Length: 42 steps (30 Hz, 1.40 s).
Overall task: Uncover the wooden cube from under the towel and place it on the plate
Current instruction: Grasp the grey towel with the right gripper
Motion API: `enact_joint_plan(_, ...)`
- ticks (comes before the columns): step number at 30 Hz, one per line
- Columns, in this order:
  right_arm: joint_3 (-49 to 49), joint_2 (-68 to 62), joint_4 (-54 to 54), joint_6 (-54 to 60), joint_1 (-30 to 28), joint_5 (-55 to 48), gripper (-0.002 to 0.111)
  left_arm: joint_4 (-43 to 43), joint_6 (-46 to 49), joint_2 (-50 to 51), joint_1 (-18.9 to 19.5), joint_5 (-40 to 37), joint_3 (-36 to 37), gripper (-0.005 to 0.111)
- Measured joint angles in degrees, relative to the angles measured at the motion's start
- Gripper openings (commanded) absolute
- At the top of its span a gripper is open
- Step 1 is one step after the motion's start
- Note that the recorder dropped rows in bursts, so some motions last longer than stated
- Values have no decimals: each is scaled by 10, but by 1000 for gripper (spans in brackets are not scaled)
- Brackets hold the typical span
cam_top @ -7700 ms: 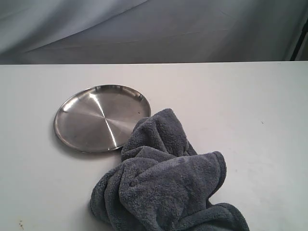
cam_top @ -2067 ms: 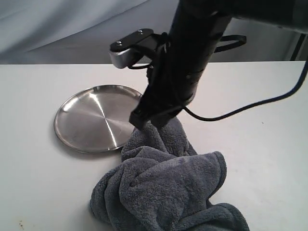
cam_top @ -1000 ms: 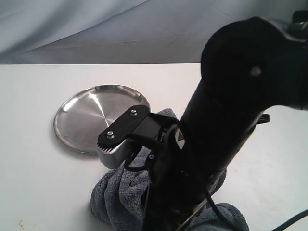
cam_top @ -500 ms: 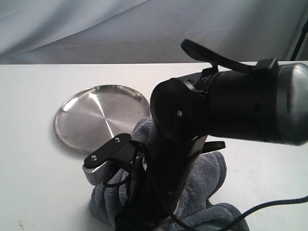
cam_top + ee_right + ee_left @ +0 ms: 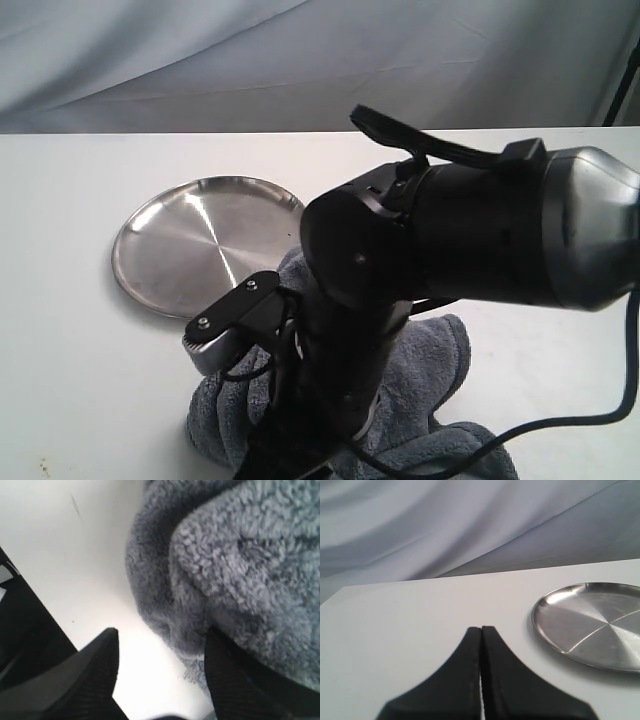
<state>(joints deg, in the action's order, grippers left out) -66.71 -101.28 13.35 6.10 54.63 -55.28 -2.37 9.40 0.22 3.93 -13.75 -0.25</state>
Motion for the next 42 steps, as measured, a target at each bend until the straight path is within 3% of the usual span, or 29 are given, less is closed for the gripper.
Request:
enact_joint_plan(14, 0, -30, -30, -61, 0, 24, 46, 0, 0, 0, 0, 0, 0, 0)
enact_joint_plan(24, 0, -47, -31, -68, 0, -17, 0, 0, 0, 0, 0, 0, 0, 0)
enact_joint_plan(42, 0, 50, -29, -31, 0, -14, 0, 0, 0, 0, 0, 1, 0, 0)
